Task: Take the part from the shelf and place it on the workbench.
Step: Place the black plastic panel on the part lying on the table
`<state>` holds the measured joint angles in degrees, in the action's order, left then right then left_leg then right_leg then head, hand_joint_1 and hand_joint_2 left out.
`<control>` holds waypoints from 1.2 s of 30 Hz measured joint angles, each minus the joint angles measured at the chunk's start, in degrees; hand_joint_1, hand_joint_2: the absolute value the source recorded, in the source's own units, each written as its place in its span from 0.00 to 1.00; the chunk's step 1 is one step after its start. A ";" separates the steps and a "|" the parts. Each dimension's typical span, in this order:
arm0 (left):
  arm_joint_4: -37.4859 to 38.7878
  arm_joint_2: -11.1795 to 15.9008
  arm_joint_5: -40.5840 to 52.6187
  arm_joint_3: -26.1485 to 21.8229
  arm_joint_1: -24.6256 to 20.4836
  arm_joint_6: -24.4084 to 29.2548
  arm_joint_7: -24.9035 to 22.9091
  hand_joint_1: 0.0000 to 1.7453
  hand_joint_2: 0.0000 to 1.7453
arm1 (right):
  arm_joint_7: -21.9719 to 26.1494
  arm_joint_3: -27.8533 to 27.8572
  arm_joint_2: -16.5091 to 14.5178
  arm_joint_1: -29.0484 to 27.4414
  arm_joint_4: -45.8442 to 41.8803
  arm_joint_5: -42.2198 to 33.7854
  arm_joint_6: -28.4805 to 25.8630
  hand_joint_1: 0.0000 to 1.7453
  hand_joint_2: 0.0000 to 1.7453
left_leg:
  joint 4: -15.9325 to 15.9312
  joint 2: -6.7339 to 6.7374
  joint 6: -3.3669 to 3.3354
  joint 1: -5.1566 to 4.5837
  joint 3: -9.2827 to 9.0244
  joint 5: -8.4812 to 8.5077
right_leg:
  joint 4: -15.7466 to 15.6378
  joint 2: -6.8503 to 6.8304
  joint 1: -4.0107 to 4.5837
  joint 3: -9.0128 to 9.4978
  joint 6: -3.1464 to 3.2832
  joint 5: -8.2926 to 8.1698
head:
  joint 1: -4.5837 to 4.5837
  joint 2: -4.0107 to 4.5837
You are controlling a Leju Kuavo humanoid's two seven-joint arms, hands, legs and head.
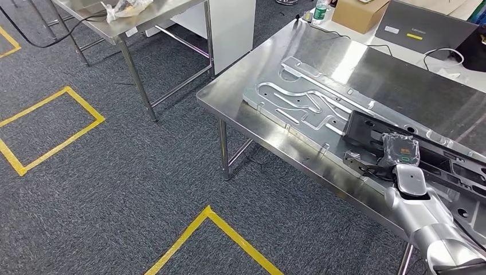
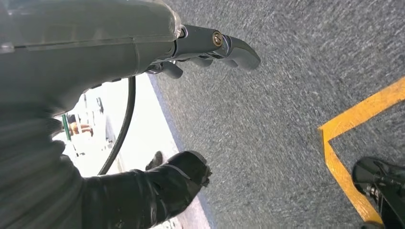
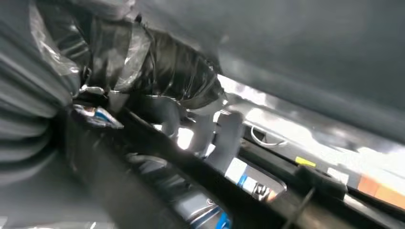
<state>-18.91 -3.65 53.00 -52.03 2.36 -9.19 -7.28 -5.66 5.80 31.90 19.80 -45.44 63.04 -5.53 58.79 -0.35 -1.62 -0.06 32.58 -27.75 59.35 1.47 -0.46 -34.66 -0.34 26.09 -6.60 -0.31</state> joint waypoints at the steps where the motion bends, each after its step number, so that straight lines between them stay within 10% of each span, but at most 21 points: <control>1: 0.00 -0.11 0.01 -0.32 -0.04 -0.30 -0.18 0.00 0.00 | 0.00 -0.03 -0.42 0.43 0.61 0.09 -0.09 0.00 0.00 | 0.00 0.02 0.00 0.03 -0.03 0.00 | 0.00 0.03 0.03 0.03 0.00 0.00 | 0.00 0.00; 23: 0.00 -1.10 1.10 -3.29 -0.34 -1.28 -0.88 0.00 0.00 | -0.10 -0.54 -3.71 3.10 3.71 0.37 0.29 0.00 0.00 | 0.00 0.05 0.05 0.07 -0.43 -0.03 | -0.01 0.10 0.08 0.43 0.00 -0.01 | 0.00 0.00; 36: -1.72 -2.66 5.85 -8.29 -0.41 -4.00 -0.91 0.00 0.00 | 3.48 -4.51 -4.52 2.05 -10.70 -1.41 -0.04 0.00 0.00 | 0.00 0.39 0.12 0.08 -0.21 -0.10 | 0.00 0.43 0.09 0.35 0.00 -0.01 | 0.00 0.00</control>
<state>-20.63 -6.31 58.85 -60.32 1.95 -13.19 -8.19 -2.18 1.29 27.38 21.86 -56.13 61.63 -5.57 58.78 0.04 -1.50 0.02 32.37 -27.85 59.36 1.90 -0.38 -34.31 -0.34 26.08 -6.60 -0.31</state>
